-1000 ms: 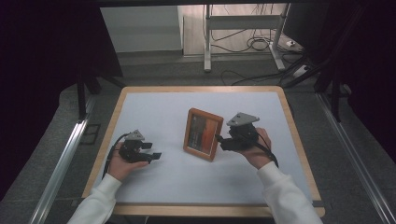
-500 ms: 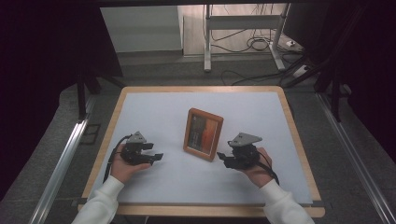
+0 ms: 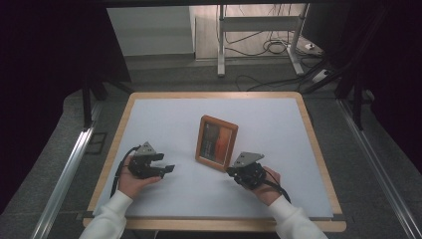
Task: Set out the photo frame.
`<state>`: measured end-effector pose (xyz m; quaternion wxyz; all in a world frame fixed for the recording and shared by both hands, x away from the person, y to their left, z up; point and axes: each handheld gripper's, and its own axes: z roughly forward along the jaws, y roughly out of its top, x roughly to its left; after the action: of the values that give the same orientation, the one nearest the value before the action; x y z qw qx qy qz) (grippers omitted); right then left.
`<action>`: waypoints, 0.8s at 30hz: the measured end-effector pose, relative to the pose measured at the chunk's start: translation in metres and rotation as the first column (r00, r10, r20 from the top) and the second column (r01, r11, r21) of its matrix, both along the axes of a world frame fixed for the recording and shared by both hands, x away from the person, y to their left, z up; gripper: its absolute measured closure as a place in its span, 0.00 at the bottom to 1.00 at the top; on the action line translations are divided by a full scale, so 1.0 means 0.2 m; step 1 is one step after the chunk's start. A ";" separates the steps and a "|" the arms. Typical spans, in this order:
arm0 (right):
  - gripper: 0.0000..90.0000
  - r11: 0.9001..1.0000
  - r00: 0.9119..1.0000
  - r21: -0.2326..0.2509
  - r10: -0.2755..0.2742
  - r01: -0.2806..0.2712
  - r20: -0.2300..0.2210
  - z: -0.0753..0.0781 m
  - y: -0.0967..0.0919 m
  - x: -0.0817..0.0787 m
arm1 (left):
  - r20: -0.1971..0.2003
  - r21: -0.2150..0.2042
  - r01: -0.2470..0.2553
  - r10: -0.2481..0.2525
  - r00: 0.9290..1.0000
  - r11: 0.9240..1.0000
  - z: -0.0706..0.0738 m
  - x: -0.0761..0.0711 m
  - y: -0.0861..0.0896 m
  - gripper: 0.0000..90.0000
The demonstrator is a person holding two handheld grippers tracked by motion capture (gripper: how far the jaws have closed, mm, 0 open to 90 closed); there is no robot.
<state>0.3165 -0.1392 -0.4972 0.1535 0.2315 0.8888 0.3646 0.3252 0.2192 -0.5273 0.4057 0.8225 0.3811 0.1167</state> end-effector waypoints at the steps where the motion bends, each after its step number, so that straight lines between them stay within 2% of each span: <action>1: 0.98 1.000 1.000 0.001 0.000 0.000 -0.002 0.00 0.01 0.00 | -0.001 0.000 0.002 -0.002 1.000 1.000 0.00 0.00 0.00 0.36; 15: 1.00 1.000 1.000 -0.018 0.015 -0.015 -0.010 -0.08 0.13 0.05 | -0.020 0.010 0.015 -0.015 1.000 1.000 -0.02 0.00 -0.01 0.36; 24: 1.00 0.999 1.000 -0.038 -0.007 0.008 0.006 -0.10 0.13 0.07 | -0.023 0.009 0.019 -0.019 1.000 1.000 -0.02 0.00 -0.01 0.35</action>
<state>0.3314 -0.1141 -0.5182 0.1617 0.2308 0.8942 0.3477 0.3258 0.2163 -0.5315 0.3985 0.8292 0.3775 0.1053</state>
